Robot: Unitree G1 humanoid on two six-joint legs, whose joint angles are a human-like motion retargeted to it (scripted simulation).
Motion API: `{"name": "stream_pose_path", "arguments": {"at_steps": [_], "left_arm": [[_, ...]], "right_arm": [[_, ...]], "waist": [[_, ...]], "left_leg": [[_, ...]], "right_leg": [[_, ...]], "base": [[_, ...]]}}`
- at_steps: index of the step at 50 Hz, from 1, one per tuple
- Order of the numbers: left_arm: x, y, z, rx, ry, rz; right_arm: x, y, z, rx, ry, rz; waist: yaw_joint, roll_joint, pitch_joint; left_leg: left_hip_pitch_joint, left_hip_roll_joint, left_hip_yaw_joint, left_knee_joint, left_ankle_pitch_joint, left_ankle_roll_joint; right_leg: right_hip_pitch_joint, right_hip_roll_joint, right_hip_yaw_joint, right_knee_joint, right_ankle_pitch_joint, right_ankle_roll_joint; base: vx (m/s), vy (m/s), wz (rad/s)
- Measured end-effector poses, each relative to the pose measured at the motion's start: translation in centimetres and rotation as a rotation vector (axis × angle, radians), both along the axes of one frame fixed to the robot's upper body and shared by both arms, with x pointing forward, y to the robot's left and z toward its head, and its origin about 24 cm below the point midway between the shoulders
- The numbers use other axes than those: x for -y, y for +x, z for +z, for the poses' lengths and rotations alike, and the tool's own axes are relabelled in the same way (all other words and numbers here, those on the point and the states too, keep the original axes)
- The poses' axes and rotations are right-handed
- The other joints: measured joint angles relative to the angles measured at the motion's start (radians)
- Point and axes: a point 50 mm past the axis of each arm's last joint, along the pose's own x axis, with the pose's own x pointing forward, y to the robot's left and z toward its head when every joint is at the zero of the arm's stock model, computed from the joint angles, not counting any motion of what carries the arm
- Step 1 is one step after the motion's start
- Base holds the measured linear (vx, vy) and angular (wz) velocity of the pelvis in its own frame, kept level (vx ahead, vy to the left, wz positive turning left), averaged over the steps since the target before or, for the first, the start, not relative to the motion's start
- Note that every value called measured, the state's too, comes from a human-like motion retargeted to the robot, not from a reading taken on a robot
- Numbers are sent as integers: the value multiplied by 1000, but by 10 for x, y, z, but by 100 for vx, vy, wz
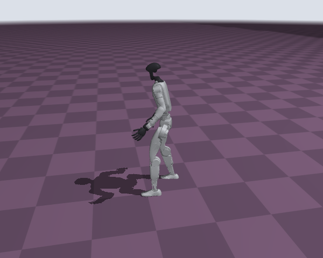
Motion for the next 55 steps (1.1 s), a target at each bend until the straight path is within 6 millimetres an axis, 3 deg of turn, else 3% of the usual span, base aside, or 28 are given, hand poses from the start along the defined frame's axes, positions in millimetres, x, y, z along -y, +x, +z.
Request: {"name": "stream_pose_path", "arguments": {"at_steps": [3,7,10,14,19,25,30,33,35,39,42,46,50,55], "left_arm": [[-18,-8,20,54,96,29],[-30,-16,52,136,240,36],[-28,-12,77,222,314,18],[-11,8,109,378,347,-59],[29,47,147,593,317,-209],[106,97,200,828,276,-414],[163,116,242,976,300,-588],[184,120,251,996,343,-702],[191,122,248,971,352,-785],[187,125,221,834,300,-914],[171,123,195,718,291,-923],[135,107,164,594,342,-827],[84,70,132,469,328,-689],[21,-12,94,294,212,-397]], "right_arm": [[1,8,27,161,1,67],[-8,20,81,426,65,166],[-20,27,118,589,125,230],[-44,39,152,749,164,308],[-87,63,175,867,221,401],[-138,98,210,985,186,558],[-158,111,250,1132,173,646],[-158,116,261,1166,117,676],[-155,119,260,1144,67,700],[-146,126,239,1001,11,746],[-136,124,217,895,-3,747],[-118,108,187,804,0,683],[-92,73,150,693,25,563],[-51,8,108,513,-31,372]], "waist": [[15,-17,-2],[4,-28,-21],[4,-32,-50],[40,-49,-102],[75,-85,-165],[97,-141,-229],[166,-195,-281],[214,-231,-327],[242,-256,-361],[283,-290,-413],[310,-295,-418],[337,-280,-384],[339,-259,-334],[289,-231,-254]], "left_leg": [[31,-31,37,-53,7,-1],[71,-74,51,-125,17,1],[92,-100,55,-161,18,10],[128,-130,74,-211,13,22],[190,-170,70,-277,3,29],[224,-231,4,-271,-30,48],[233,-270,-28,-223,-73,61],[235,-286,-35,-208,-91,72],[233,-295,-38,-199,-102,79],[236,-303,-42,-191,-115,89],[246,-302,-45,-182,-123,93],[253,-293,-47,-147,-135,91],[238,-274,-43,-117,-134,79],[196,-241,-14,-139,-103,59]], "right_leg": [[-12,-32,23,8,-5,1],[1,-71,23,-7,-9,2],[18,-95,17,-30,-8,1],[28,-121,28,-38,-14,-4],[43,-152,23,2,-44,-15],[89,-207,-43,59,-79,-26],[128,-248,-76,76,-87,-29],[139,-265,-85,79,-88,-25],[141,-274,-91,81,-88,-23],[150,-284,-104,77,-80,-22],[168,-284,-113,74,-67,-20],[191,-277,-121,73,-42,-12],[199,-261,-121,52,-14,-1],[167,-232,-106,-20,13,14]], "base": [[10,19,-28],[13,20,9],[15,18,11],[15,15,-13],[15,13,12],[15,11,61],[16,8,32],[17,6,11],[16,4,8],[15,3,6],[10,3,6],[2,0,1],[-3,-1,-3],[-14,-3,-27]]}}
